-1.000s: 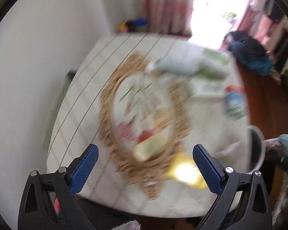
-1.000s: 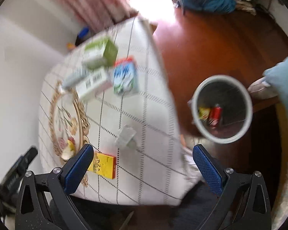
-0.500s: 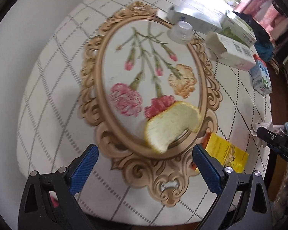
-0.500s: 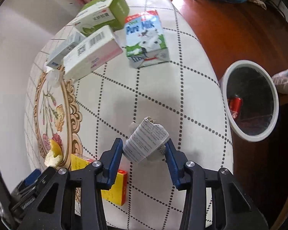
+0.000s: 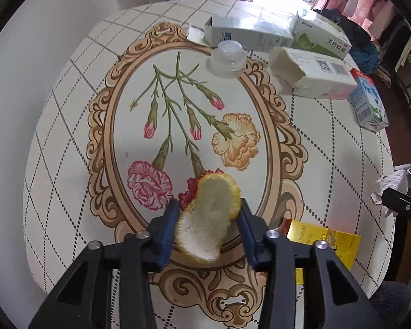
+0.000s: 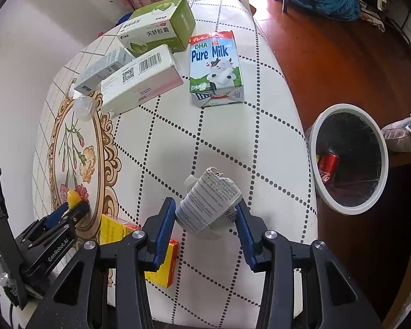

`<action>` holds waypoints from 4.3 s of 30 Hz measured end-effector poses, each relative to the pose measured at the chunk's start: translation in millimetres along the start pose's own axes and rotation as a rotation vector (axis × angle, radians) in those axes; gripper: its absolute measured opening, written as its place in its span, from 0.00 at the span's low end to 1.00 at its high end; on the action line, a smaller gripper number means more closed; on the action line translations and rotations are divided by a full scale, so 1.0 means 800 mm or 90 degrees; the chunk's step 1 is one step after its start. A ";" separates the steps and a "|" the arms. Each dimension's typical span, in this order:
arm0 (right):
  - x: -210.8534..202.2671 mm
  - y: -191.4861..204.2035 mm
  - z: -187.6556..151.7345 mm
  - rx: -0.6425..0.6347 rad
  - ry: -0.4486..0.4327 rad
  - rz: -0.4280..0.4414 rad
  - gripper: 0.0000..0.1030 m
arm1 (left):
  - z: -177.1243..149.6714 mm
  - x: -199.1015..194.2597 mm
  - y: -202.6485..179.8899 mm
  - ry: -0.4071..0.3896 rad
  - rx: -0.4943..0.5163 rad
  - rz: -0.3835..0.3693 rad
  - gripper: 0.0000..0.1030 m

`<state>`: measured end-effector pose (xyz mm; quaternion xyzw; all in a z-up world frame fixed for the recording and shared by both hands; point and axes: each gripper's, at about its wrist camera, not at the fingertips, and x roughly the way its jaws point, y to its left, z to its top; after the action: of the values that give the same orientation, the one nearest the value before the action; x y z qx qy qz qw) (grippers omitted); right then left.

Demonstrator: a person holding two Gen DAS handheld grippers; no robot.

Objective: Collect trash
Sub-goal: 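Carry the paper cup and bread slice over the bin and release both, then grasp the DHA Pure Milk carton with the right tool while the left tool grasps the yellow cigarette pack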

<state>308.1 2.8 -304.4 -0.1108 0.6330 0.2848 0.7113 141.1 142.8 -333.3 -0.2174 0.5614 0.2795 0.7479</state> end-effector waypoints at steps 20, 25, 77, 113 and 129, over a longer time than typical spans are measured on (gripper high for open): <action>-0.081 0.018 -0.004 -0.043 -0.104 -0.007 0.44 | 0.031 -0.155 -0.030 -0.167 0.026 -0.001 0.28; -0.134 -0.007 -0.003 -0.028 -0.155 0.006 0.44 | 0.055 -0.193 -0.058 -0.227 0.062 -0.042 0.28; 0.024 -0.441 0.000 0.254 -0.045 -0.137 0.97 | 0.101 0.041 -0.481 0.054 0.286 -0.127 0.96; -0.263 -0.223 -0.068 0.160 -0.196 -0.082 0.98 | 0.063 -0.191 -0.206 -0.129 0.029 -0.016 0.97; -0.067 -0.052 0.065 -0.012 -0.071 -0.056 0.91 | 0.015 0.034 -0.028 0.213 -0.493 -0.103 0.95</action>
<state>372.4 -18.3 -252.4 -0.1291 0.5845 0.2648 0.7561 170.7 138.2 -356.2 -0.5675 0.5100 0.3711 0.5292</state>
